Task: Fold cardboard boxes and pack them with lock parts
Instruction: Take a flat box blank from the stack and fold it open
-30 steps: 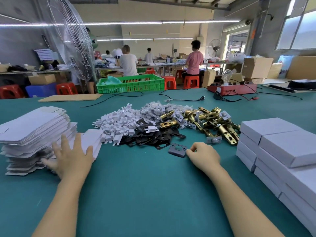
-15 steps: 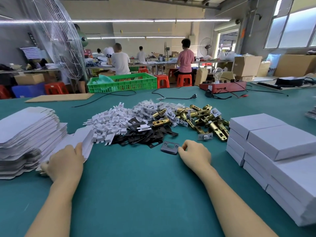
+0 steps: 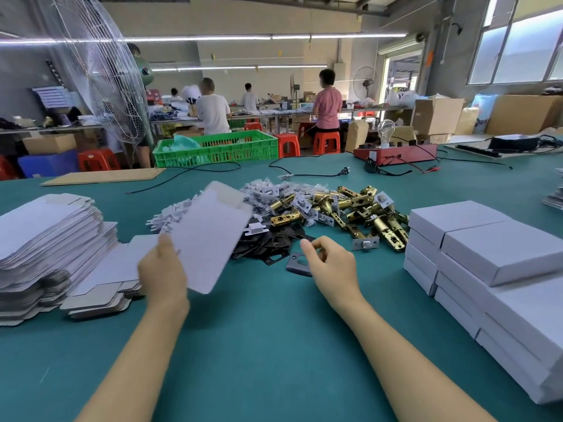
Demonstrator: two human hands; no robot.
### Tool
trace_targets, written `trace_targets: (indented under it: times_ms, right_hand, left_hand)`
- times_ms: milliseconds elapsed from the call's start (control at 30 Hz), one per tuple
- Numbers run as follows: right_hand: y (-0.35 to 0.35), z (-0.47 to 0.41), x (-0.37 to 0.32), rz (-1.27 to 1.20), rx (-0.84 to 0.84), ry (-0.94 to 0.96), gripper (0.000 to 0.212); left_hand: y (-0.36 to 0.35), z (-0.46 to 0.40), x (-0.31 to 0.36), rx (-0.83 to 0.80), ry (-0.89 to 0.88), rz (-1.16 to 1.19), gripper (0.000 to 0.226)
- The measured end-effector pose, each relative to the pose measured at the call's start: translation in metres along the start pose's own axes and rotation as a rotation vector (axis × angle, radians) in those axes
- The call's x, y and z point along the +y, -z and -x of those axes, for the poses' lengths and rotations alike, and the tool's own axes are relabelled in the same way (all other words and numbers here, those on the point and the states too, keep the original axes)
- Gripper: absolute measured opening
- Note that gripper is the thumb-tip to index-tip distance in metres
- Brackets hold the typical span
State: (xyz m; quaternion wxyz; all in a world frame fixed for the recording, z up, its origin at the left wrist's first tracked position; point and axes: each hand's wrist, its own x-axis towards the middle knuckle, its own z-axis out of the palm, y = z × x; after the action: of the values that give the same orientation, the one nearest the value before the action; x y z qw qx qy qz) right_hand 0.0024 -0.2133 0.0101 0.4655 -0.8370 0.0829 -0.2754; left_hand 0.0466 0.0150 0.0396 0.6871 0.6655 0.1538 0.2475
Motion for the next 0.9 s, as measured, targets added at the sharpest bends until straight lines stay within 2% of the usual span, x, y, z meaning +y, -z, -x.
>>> trace_targets:
  times_ms: [33, 100, 167, 233, 300, 367, 500, 567, 633, 700, 767, 833, 900]
  right_hand:
    - [-0.003, 0.002, -0.006, -0.156, -0.038, -0.028, 0.033]
    - [-0.006, 0.005, -0.014, -0.406, -0.118, -0.116, 0.036]
    - [-0.008, 0.005, -0.015, -0.498, -0.146, -0.174, 0.031]
    - [-0.008, 0.004, -0.013, -0.574, -0.140, -0.190, 0.011]
    - [-0.005, 0.004, -0.012, -0.623, -0.123, -0.193, 0.006]
    - [-0.004, 0.004, -0.012, -0.660, -0.089, -0.177, 0.010]
    - [-0.008, 0.005, -0.020, -0.659, -0.023, -0.116, 0.015]
    - [-0.011, 0.006, -0.028, -0.655, -0.036, -0.112, 0.012]
    - [-0.010, 0.008, -0.038, -0.742, -0.141, -0.146, 0.033]
    - [-0.008, 0.008, -0.044, -0.702, -0.236, -0.133, 0.047]
    - [-0.007, 0.007, -0.046, -0.604, -0.217, -0.069, 0.030]
    - [-0.002, 0.003, -0.046, -0.504, -0.142, 0.005, 0.010]
    - [0.007, -0.003, -0.044, -0.402, -0.071, 0.055, 0.010]
  left_hand:
    - [-0.011, 0.012, -0.002, -0.098, 0.114, 0.117, 0.036]
    - [-0.028, 0.035, -0.010, -0.306, 0.227, 0.177, 0.029]
    - [-0.035, 0.053, -0.018, -0.484, 0.258, 0.135, 0.022]
    - [-0.037, 0.061, -0.022, -0.635, 0.263, 0.103, 0.013]
    - [-0.035, 0.064, -0.022, -0.737, 0.222, 0.052, 0.020]
    - [-0.035, 0.066, -0.023, -0.746, 0.072, -0.080, 0.034]
    - [-0.039, 0.082, -0.021, -0.710, -0.341, -0.359, 0.082]
    - [-0.041, 0.089, -0.014, -0.780, -0.439, -0.332, 0.084]
    - [-0.042, 0.092, -0.010, -0.884, -0.407, -0.201, 0.067]
    - [-0.043, 0.088, -0.013, -0.876, -0.324, -0.078, 0.050]
    - [-0.043, 0.082, -0.013, -0.798, -0.134, 0.077, 0.020]
    - [-0.039, 0.078, -0.014, -0.769, 0.025, 0.163, 0.017]
    - [-0.035, 0.074, -0.013, -0.764, 0.090, 0.180, 0.016]
